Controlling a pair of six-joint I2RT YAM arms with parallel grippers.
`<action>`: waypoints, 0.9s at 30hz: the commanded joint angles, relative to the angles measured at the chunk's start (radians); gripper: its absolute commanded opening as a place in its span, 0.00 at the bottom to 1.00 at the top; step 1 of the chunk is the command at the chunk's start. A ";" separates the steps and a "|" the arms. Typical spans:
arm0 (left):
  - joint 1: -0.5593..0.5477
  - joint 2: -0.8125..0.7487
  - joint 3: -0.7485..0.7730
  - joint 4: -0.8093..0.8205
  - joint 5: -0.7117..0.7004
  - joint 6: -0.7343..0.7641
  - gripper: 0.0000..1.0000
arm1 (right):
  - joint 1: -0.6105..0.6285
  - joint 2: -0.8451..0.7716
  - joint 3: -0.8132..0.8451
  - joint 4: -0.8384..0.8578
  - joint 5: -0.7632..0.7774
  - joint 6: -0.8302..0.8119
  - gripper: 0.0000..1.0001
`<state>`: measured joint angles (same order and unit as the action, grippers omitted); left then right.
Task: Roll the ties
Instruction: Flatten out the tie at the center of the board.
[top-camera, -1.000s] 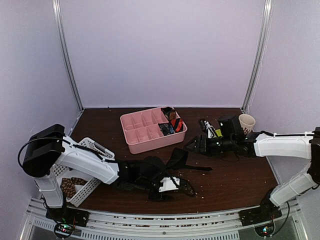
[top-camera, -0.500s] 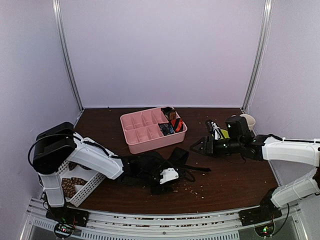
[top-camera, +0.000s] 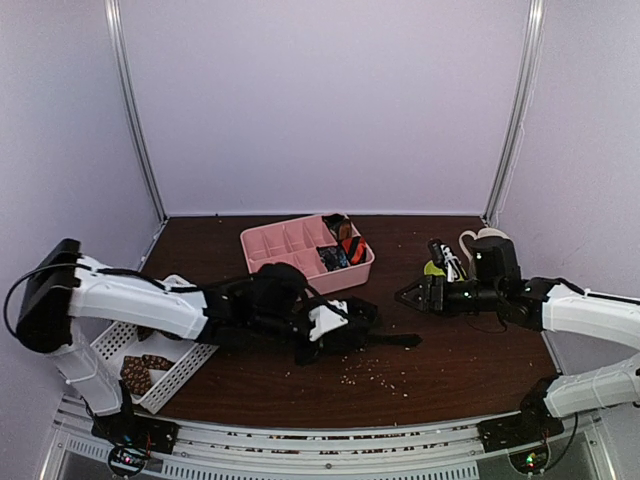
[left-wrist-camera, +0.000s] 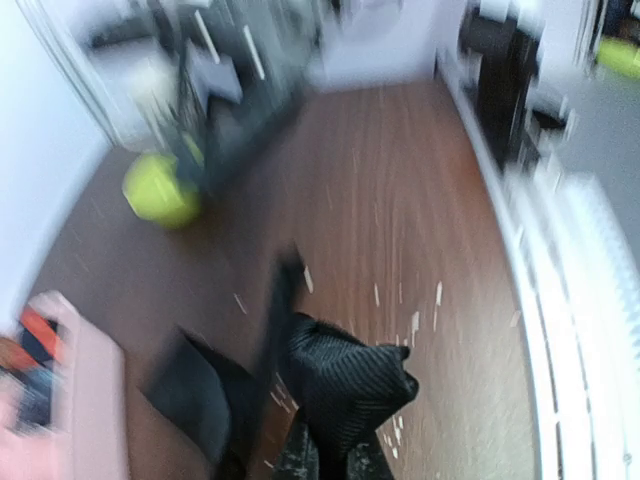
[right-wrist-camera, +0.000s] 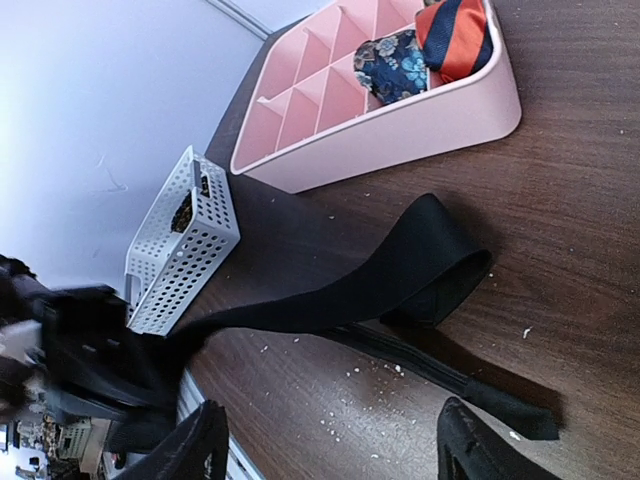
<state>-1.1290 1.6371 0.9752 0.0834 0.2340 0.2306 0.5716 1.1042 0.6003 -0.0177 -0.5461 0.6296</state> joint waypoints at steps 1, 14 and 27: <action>0.029 -0.215 0.000 0.079 0.127 -0.005 0.00 | -0.001 -0.051 -0.032 0.077 -0.084 -0.020 0.73; 0.095 -0.472 0.135 -0.044 0.400 -0.031 0.00 | 0.241 0.032 0.164 0.066 -0.033 -0.232 0.82; 0.096 -0.590 0.120 0.002 0.374 -0.074 0.00 | 0.548 0.277 0.191 0.470 0.106 -0.209 0.90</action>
<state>-1.0393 1.0653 1.0889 0.0517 0.6350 0.1719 1.0279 1.4078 0.8257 0.2398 -0.5255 0.4149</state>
